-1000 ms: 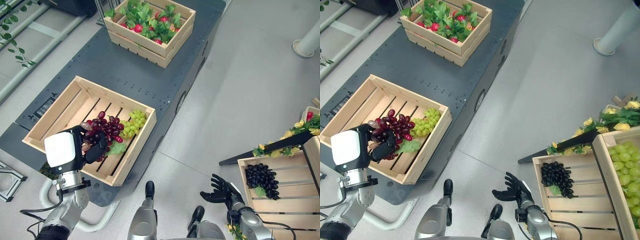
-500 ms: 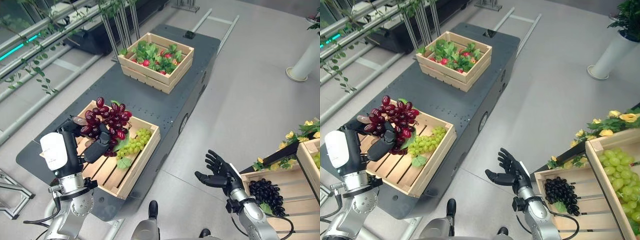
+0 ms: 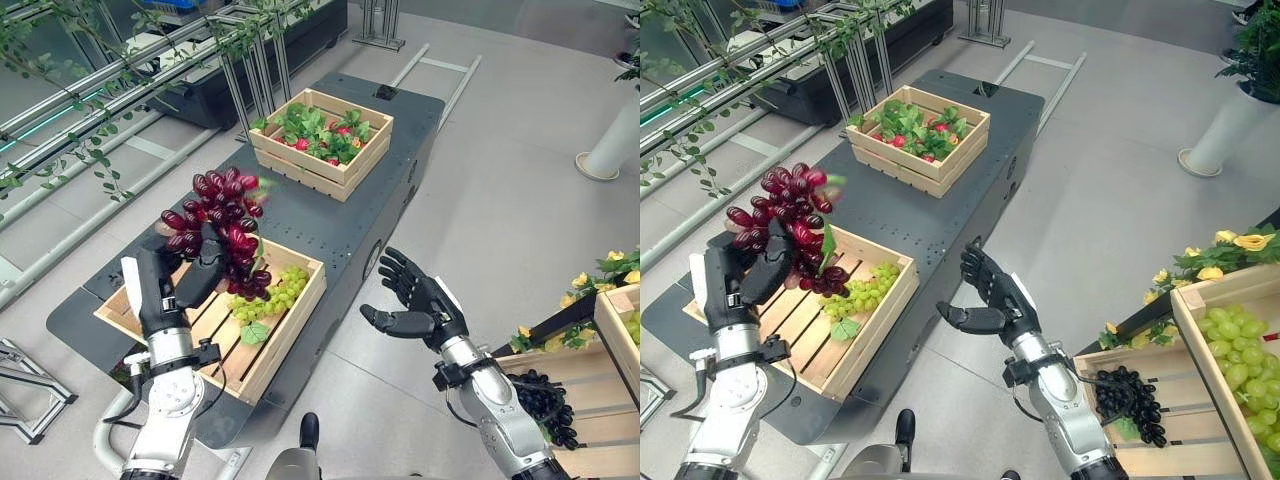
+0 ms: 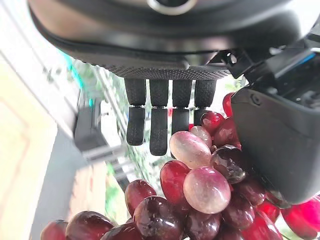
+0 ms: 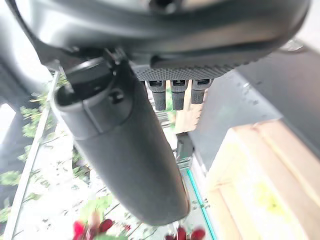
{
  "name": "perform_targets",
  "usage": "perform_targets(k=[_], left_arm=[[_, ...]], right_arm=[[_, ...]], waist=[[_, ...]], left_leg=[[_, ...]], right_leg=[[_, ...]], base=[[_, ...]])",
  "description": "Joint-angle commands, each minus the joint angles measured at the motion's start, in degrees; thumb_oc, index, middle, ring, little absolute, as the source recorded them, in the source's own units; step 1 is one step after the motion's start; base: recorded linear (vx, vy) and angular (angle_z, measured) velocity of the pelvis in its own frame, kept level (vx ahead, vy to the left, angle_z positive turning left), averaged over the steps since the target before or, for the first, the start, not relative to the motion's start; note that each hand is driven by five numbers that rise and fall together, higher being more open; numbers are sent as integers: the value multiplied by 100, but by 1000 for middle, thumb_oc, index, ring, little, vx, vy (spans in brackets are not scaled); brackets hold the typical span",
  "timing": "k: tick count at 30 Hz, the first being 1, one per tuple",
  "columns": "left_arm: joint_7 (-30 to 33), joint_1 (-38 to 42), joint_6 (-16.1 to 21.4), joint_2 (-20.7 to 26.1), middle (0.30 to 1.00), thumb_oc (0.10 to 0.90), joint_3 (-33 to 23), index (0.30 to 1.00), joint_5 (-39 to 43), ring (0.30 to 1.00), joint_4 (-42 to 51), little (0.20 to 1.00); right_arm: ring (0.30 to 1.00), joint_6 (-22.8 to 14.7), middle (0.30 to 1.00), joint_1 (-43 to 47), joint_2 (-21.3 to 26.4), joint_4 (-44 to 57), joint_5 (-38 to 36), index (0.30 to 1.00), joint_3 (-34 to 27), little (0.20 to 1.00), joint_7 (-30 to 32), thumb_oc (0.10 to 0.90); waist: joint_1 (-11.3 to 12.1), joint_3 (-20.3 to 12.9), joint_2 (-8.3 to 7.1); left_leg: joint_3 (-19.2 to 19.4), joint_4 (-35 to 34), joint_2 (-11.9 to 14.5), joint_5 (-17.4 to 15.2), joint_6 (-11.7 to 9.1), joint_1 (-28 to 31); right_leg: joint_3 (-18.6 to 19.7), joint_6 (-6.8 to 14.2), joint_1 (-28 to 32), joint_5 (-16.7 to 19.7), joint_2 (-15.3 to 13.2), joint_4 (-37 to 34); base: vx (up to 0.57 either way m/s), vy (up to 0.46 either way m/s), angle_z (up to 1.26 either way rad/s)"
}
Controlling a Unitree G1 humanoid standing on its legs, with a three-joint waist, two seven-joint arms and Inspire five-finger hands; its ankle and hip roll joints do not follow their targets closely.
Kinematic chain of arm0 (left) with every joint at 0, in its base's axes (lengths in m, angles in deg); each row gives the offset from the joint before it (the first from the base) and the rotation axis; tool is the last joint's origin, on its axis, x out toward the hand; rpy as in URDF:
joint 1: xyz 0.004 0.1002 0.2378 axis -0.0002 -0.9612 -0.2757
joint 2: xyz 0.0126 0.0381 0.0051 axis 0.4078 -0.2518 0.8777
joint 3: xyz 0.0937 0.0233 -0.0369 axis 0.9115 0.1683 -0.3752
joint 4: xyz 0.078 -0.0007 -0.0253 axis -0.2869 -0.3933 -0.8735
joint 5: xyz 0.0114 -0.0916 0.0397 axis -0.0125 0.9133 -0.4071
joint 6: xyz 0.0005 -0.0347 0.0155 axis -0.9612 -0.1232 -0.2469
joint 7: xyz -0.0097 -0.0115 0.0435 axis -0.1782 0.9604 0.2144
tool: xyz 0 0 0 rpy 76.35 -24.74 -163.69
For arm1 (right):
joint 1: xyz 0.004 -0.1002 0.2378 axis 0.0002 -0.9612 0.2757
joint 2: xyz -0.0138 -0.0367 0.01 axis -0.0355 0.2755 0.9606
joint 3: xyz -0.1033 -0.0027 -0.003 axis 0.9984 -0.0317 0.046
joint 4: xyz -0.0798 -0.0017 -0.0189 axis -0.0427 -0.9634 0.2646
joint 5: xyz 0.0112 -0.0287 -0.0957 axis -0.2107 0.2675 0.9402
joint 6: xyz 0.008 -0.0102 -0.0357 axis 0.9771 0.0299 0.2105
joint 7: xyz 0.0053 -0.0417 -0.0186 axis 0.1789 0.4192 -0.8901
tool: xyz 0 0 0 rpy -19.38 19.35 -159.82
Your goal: Pick up the fruits from the basket on one side to the basket on the other side
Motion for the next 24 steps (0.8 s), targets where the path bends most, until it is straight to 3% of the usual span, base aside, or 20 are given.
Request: perform_targets(k=[1, 9, 24], left_arm=[[-196, 1008, 426, -19, 300, 400, -12, 300, 317, 300, 341, 300], [-624, 1157, 253, -93, 300, 400, 255, 300, 800, 300, 561, 300], [-1140, 1359, 103, 185, 300, 400, 777, 300, 67, 300, 765, 300]], right_arm=[[900, -497, 900, 450, 136, 545, -269, 900, 40, 900, 65, 800], [900, -478, 900, 530, 176, 681, -378, 900, 55, 900, 62, 800], [900, -344, 900, 796, 162, 924, -909, 900, 212, 900, 39, 800]], waist=[[25, -727, 34], [-40, -835, 25], [-94, -885, 1]], left_leg=[[-188, 7, -31, -775, -239, 400], [-102, 7, 13, -825, -223, 460], [8, 7, 70, -873, -194, 509]], right_leg=[[87, -418, -355, 388, 53, 20], [161, -366, -382, 440, -14, 8], [253, -323, -429, 488, -46, 8]], base=[[0, 0, 0], [0, 0, 0], [0, 0, 0]])
